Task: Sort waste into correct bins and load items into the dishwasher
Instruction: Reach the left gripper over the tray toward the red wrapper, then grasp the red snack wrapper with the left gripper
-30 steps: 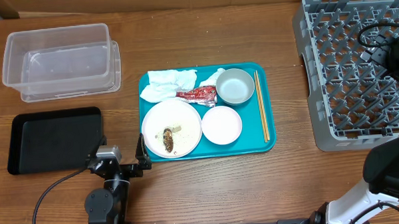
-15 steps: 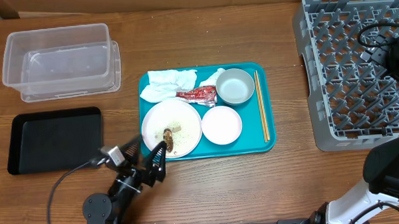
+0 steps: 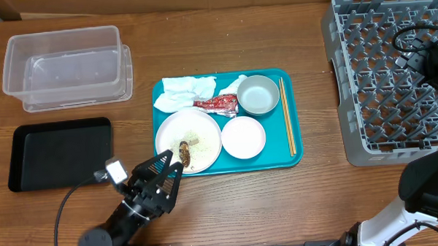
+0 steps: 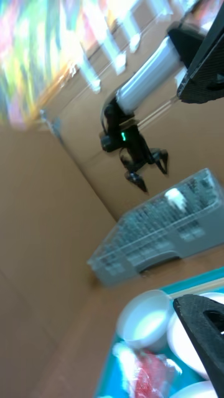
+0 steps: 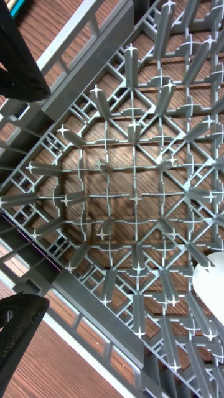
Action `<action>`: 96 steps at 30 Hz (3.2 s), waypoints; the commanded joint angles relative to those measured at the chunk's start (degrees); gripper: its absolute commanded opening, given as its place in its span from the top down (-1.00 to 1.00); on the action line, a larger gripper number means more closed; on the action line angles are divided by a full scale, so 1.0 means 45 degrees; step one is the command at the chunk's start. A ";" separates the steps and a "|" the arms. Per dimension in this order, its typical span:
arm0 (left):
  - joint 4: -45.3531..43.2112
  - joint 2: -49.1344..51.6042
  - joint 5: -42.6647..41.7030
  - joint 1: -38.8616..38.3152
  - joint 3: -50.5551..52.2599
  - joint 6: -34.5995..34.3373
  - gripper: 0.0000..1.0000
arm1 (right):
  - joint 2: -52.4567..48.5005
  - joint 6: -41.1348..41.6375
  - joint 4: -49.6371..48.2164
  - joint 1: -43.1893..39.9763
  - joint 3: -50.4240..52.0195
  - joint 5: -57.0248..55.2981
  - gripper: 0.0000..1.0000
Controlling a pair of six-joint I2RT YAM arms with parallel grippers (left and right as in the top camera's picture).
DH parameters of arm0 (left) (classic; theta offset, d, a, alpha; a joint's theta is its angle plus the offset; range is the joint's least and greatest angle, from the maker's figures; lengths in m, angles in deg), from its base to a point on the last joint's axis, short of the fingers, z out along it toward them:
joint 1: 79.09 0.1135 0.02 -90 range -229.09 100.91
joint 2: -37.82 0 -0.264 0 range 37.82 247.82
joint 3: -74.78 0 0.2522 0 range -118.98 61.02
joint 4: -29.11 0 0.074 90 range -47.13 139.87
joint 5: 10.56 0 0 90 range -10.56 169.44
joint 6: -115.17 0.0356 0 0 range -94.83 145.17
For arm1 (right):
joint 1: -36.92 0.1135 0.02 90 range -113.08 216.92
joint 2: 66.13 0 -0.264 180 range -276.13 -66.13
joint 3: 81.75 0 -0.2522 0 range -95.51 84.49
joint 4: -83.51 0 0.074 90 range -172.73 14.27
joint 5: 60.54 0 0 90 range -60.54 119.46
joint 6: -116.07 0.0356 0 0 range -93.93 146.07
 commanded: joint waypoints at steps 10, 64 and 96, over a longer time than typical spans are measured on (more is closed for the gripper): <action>0.4639 0.6348 -0.1044 0.0044 -0.6475 0.5547 -1.00 | 0.0141 0.0024 -0.0029 -0.0010 0.0019 0.0015 -1.00; 1.3780 1.6218 0.3653 -0.0801 -1.5781 1.1094 -1.00 | 0.0141 0.0024 -0.0034 -0.0010 0.0019 0.0015 -1.00; 0.9913 2.4125 1.0754 -0.5051 -1.7058 1.3988 -0.95 | 0.0141 0.0029 -0.0044 -0.0010 0.0019 0.0019 -1.00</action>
